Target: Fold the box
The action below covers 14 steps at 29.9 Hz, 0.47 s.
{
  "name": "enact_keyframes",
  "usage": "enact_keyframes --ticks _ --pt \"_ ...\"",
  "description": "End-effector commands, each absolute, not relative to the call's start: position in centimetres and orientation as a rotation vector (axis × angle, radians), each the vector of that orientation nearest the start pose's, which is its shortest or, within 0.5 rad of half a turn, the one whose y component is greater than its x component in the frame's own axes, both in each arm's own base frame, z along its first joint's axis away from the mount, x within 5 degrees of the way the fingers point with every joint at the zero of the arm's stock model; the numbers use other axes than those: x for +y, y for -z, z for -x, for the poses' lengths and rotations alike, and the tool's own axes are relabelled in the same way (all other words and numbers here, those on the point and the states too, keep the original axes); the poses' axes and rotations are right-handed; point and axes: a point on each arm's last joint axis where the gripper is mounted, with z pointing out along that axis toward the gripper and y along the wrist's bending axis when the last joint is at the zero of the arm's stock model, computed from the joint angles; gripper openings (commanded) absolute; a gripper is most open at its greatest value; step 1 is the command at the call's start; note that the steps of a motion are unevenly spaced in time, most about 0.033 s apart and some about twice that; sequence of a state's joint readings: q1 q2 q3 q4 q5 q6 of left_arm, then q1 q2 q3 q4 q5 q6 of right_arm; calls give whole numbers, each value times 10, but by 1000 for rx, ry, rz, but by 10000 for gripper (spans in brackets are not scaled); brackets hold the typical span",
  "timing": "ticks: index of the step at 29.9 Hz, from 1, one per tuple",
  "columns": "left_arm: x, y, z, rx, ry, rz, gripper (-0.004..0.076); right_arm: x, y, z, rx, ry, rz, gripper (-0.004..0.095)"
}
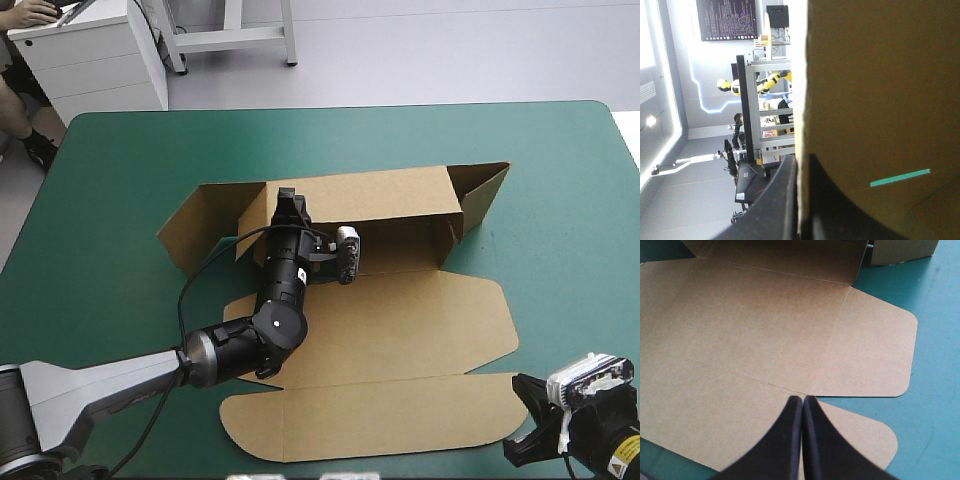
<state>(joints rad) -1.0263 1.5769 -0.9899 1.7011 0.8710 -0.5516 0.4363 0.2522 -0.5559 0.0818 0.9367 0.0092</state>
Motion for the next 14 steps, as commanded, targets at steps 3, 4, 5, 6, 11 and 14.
enact_keyframes --ticks 3,4,5,6,11,14 --pt "-245 -313 -224 1202 -951 -1305 -10 22 -310 -33 2031 -366 434 7" --pt "-245 -313 -224 1202 -951 -1305 -10 22 -309 -32 2043 -365 437 25" --pt "-245 -313 -224 1202 -951 -1305 -10 21 -308 -32 2057 -362 441 52" --pt "-245 -313 -224 1202 -951 -1305 -10 21 -307 -31 2069 -363 444 89" --pt "-245 -313 -224 1202 -951 -1305 -10 21 -306 -31 2082 -364 440 401" --pt "-245 -313 -224 1201 -952 -1307 -10 20 -306 -31 2099 -388 368 678"
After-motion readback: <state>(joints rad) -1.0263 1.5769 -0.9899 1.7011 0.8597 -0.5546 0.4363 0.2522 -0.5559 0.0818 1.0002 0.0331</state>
